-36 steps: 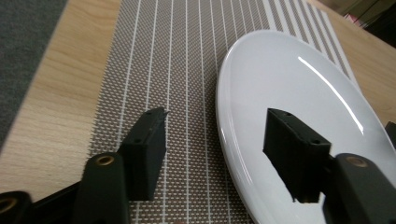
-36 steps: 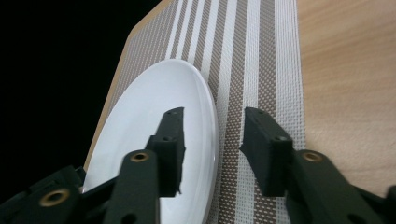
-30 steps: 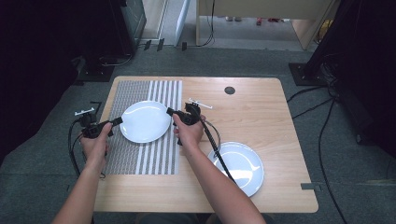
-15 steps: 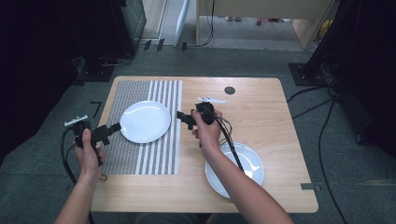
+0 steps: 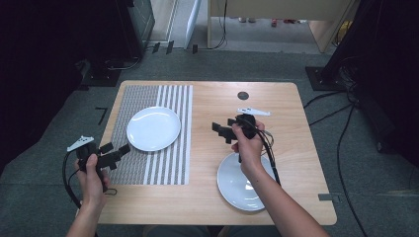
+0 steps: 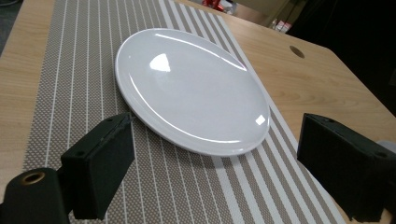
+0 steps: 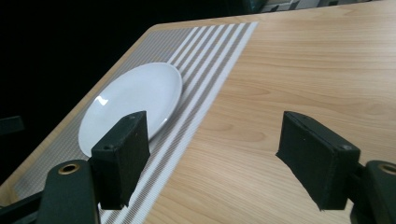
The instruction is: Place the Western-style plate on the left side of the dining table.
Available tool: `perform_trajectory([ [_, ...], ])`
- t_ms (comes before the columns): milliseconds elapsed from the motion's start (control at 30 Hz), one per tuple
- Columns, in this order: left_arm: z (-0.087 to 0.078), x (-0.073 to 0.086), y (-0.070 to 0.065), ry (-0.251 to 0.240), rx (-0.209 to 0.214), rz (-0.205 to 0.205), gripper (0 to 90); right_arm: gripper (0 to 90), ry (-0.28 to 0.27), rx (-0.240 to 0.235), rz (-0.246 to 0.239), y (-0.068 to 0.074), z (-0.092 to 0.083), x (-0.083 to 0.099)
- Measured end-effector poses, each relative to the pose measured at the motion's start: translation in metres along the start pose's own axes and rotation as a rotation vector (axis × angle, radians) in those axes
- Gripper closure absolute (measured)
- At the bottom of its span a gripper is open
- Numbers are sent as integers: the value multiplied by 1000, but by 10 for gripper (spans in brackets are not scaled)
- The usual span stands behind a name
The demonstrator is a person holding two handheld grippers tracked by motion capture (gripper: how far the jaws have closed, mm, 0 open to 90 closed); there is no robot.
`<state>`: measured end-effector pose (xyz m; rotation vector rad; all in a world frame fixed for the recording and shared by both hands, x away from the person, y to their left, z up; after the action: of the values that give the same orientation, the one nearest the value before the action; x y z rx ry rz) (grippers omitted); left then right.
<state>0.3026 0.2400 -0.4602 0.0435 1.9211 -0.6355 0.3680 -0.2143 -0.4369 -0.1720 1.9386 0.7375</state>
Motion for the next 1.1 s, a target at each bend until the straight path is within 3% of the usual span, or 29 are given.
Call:
perform_trajectory([
  [133,-8,5,-2,-9,-17,10,110,246,-9,11,-4,-12,-18,0],
  [533,-30,25,-6,23,-15,48,99,221,-27,26,-2,-45,-72,3],
  [800,-38,42,-2,43,-48,58,97,215,-37,49,20,-67,-103,15],
  [900,-39,47,-1,58,-63,79,97,212,-45,62,22,-75,-114,19],
  [1100,-44,56,4,52,-95,86,97,211,-60,89,25,-90,-137,25],
])
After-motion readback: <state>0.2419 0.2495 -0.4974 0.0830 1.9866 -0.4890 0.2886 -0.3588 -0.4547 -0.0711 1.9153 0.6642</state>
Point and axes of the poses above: each handheld gripper's, and its own axes: z roughly forward along the jaws, x roughly out of its underside, y roughly to its left, the point moved 1 cm from there along z, roughly forward along the jaws, and after that the axes turned 12 degrees about -y, right-handed, at the moved point
